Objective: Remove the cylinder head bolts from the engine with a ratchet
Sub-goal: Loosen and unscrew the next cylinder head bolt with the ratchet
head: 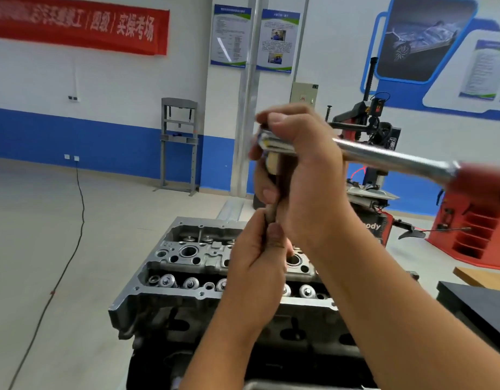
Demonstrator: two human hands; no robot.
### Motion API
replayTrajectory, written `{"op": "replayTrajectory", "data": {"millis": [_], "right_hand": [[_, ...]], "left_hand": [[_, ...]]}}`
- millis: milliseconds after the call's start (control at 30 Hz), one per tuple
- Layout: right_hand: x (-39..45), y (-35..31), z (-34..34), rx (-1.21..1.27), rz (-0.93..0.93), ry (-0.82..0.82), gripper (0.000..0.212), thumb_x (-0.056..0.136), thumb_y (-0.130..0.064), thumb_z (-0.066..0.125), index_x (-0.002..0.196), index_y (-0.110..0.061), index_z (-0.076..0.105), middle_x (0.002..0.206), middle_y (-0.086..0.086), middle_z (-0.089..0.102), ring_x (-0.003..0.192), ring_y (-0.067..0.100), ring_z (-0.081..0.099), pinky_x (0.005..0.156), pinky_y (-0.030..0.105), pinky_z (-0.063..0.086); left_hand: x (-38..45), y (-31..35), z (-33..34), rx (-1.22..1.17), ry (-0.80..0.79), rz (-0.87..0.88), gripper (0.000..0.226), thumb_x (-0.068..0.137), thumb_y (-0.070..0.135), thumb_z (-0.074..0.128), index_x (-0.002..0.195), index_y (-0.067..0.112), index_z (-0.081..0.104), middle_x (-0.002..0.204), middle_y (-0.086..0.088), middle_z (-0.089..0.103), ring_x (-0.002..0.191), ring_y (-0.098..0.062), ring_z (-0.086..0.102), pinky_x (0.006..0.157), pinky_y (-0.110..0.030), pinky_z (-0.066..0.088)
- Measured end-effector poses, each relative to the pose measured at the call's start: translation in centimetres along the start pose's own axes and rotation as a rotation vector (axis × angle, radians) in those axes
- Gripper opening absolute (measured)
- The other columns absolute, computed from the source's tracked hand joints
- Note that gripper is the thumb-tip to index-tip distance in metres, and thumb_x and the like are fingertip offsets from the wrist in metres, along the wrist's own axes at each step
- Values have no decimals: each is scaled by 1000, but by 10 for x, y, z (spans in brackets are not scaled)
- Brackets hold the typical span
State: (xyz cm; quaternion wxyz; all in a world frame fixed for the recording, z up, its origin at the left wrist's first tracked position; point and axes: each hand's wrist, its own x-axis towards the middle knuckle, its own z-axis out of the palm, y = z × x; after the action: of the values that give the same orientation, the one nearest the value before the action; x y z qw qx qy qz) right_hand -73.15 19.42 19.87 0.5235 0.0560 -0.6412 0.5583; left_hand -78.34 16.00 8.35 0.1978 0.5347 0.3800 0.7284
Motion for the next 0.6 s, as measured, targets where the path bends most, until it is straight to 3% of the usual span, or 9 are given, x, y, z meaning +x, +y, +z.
{"op": "replayTrajectory", "data": {"millis": [67,167,333,433,500,600], "right_hand": [[8,-5,-3,171,210,-172,12,81,-20,53,83,-12,62,67,12,55,33,13,31,45,18,20],[11,-8,-14,399,319,-217,21,79,-30,48,82,-14,60,65,10,53,31,11,31,49,19,12],[-8,-1,-9,161,76,24,19,88,-30,54,90,-15,66,69,12,59,39,18,37,46,24,29],[-13,2,-1,-11,-77,164,7,84,-24,62,81,-19,65,68,11,62,38,23,43,43,27,36],[-7,-1,-2,-4,-22,82,7,83,-22,60,81,-17,65,67,12,61,41,23,44,42,25,35],[3,-10,-14,239,217,-144,17,82,-27,54,83,-15,66,66,12,59,37,17,37,47,20,24]], "left_hand": [[-1,-1,-5,-20,-12,-27,34,101,46,41,91,19,59,77,1,58,68,-13,48,63,-23,44],[1,0,-2,37,-7,-5,31,99,44,42,82,23,56,76,1,56,68,-14,47,65,-26,41],[0,-1,5,71,29,32,26,99,33,40,81,33,59,67,13,50,61,-8,40,57,-21,37],[0,-2,4,20,32,52,28,100,25,42,79,32,59,64,13,48,57,-9,36,56,-24,33],[0,-3,1,30,22,31,25,101,35,43,85,27,60,67,7,51,60,-11,41,56,-23,38],[-1,-5,-1,46,-6,3,31,100,49,41,87,30,62,79,-7,59,67,-13,50,63,-22,45]]}}
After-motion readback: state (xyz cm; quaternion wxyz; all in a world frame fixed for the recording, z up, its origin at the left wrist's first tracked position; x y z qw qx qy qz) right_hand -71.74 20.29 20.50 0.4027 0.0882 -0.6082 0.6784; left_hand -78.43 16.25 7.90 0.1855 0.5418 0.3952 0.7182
